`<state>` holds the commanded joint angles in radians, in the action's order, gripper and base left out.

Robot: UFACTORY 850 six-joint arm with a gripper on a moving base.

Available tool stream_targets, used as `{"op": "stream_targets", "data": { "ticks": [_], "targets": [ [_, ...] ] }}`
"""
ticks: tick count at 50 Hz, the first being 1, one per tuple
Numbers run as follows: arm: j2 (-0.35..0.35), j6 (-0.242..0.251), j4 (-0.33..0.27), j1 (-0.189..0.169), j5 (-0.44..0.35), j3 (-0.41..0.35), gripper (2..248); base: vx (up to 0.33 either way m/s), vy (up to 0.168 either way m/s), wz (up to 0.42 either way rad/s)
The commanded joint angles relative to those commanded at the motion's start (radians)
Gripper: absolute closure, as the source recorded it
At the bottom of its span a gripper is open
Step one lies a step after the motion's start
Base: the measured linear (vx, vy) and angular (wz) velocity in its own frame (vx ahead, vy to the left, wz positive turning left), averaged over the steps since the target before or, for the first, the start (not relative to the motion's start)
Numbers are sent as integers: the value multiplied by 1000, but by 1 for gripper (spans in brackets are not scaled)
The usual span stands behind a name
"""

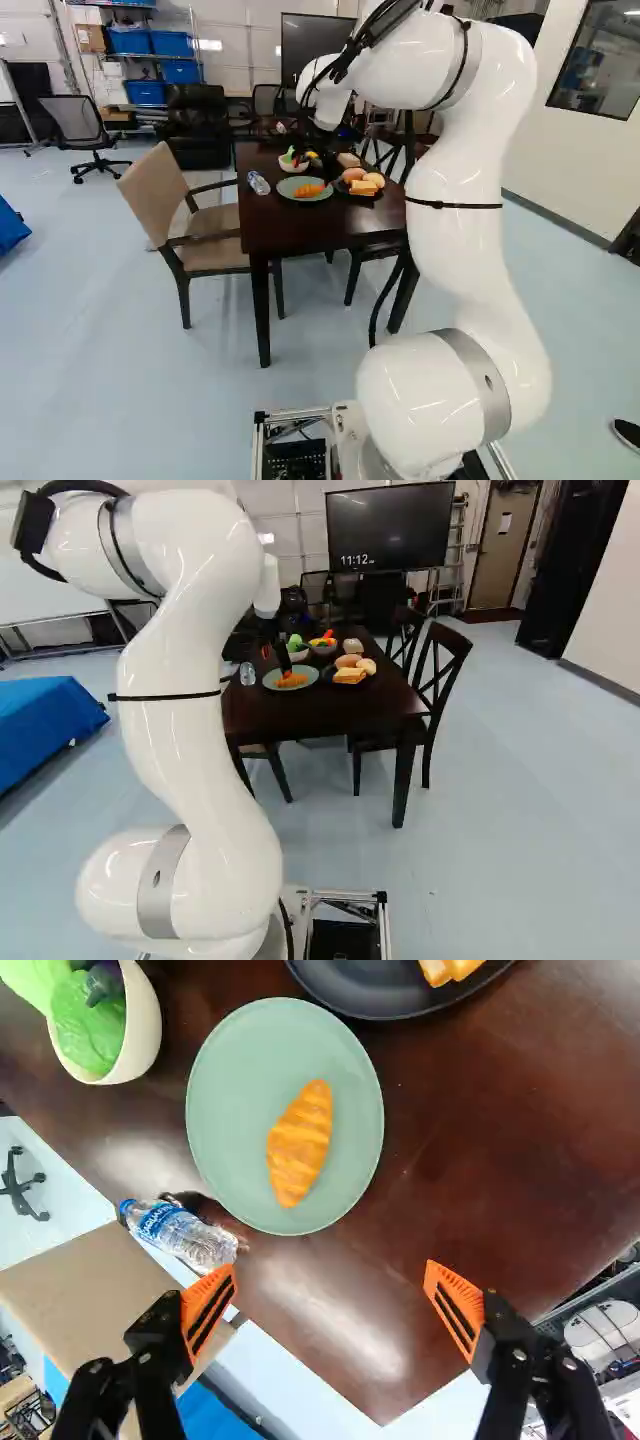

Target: Move the croissant to the empty plate

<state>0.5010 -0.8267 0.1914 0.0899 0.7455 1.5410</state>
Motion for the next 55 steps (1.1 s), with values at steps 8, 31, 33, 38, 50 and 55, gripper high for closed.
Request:
{"op": "stream_targets", "data": {
  "ticks": [8, 31, 33, 38, 50, 55],
  "targets": [
    [-35, 0, 0, -1, 0, -47, 3, 0, 0, 0],
    [-136, 0, 0, -10, 0, -180, 3, 0, 0, 0],
    [-145, 0, 0, -11, 0, -192, 3, 0, 0, 0],
    [-167, 0, 0, -15, 0, -221, 3, 0, 0, 0],
    [-222, 0, 0, -23, 0, -288, 3, 0, 0, 0],
    [-245, 0, 0, -26, 0, -316, 3, 0, 0, 0]
  ]
}}
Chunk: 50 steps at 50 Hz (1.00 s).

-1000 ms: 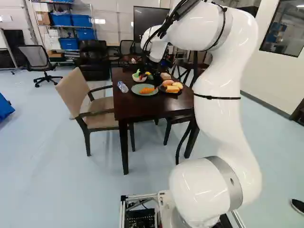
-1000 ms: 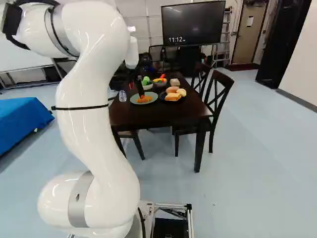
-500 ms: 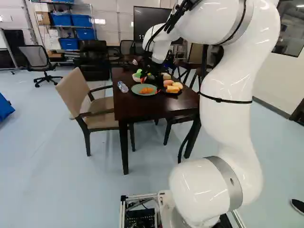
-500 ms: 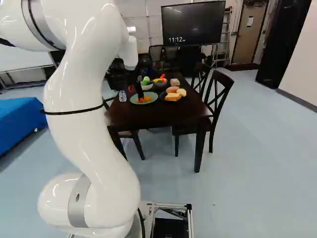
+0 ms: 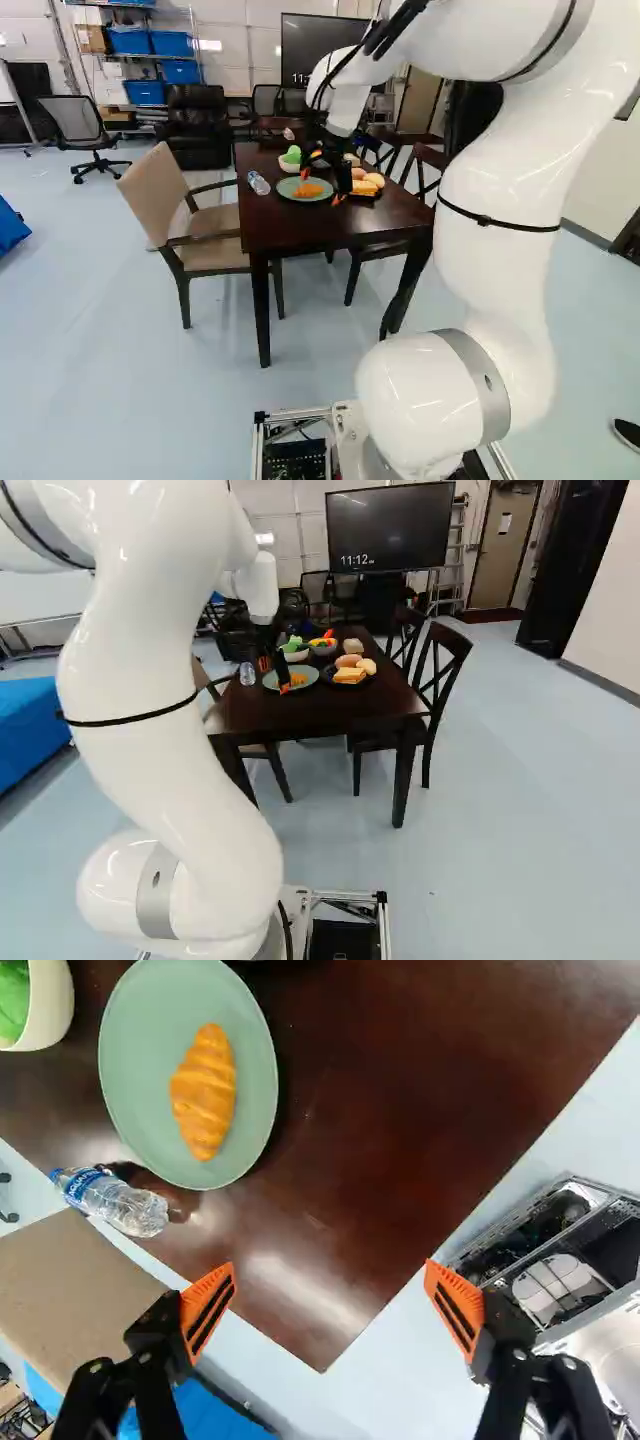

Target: Move the croissant to the empty plate

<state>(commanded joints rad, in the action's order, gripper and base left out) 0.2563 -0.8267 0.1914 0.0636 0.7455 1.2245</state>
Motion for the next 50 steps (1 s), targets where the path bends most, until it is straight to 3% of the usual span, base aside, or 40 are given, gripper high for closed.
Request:
{"op": "stream_targets", "data": {
  "ticks": [30, 50],
  "targets": [
    [-142, 0, 0, -24, 0, -165, 3, 0, 0, 0],
    [-148, 0, 0, -24, 0, -172, 3, 0, 0, 0]
  ]
}}
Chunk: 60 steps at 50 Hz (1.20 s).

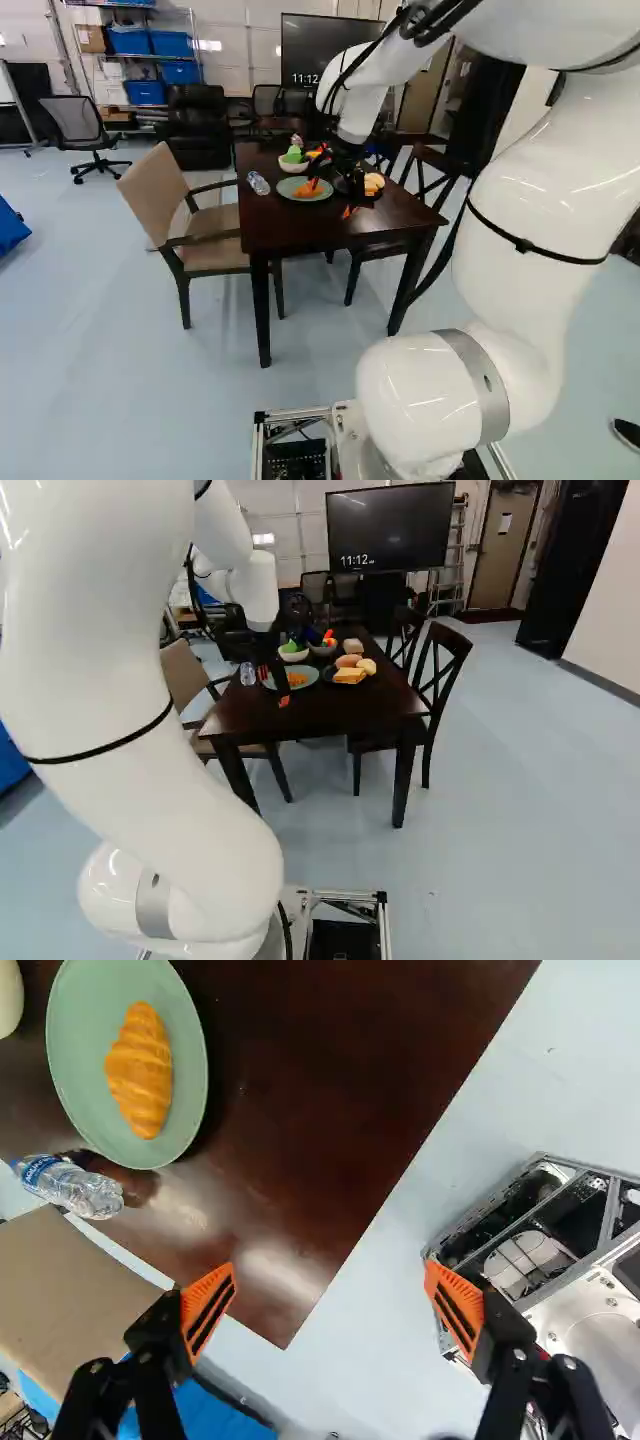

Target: Move the croissant to the empty plate

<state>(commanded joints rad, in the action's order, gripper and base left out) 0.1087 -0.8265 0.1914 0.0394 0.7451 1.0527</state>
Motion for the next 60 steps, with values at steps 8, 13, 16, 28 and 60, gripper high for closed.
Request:
{"op": "stream_targets", "data": {
  "ticks": [8, 13, 16, 28, 60],
  "targets": [
    [-1, 3, -1, 0, -6, -4, 3, 0, 0, 0],
    [-3, 7, -2, 0, -13, -8, 3, 0, 0, 0],
    [-5, 10, -2, 0, -19, -12, 3, 0, 0, 0],
    [-13, 27, -6, -1, -53, -31, 3, 0, 0, 0],
    [-53, 113, -26, -5, -221, -132, 3, 0, 0, 0]
  ]
}}
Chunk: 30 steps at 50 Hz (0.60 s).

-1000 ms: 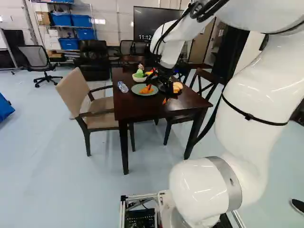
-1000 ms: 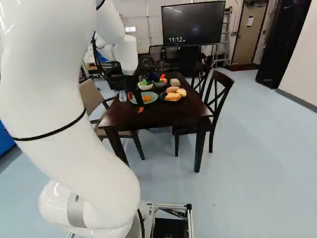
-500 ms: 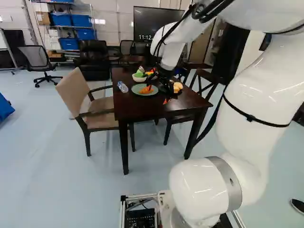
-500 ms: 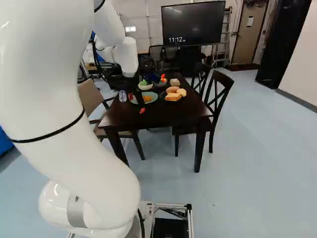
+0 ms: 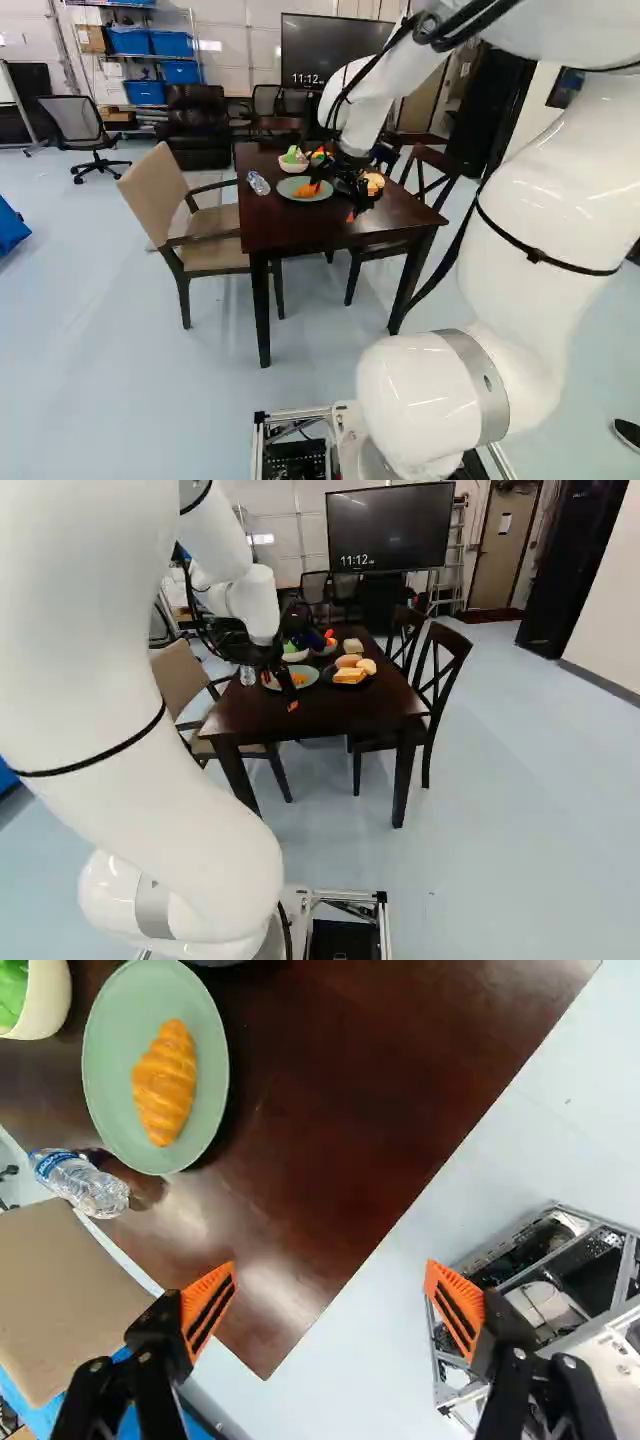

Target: Move the croissant to the empty plate

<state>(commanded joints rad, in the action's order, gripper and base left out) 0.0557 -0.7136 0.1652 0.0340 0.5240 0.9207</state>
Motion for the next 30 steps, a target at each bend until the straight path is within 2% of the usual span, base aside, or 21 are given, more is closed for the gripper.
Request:
{"op": "stream_targets", "data": {
  "ticks": [30],
  "targets": [
    [-63, 133, -31, -6, -261, -156, 3, 0, 0, 0]
  ]
}}
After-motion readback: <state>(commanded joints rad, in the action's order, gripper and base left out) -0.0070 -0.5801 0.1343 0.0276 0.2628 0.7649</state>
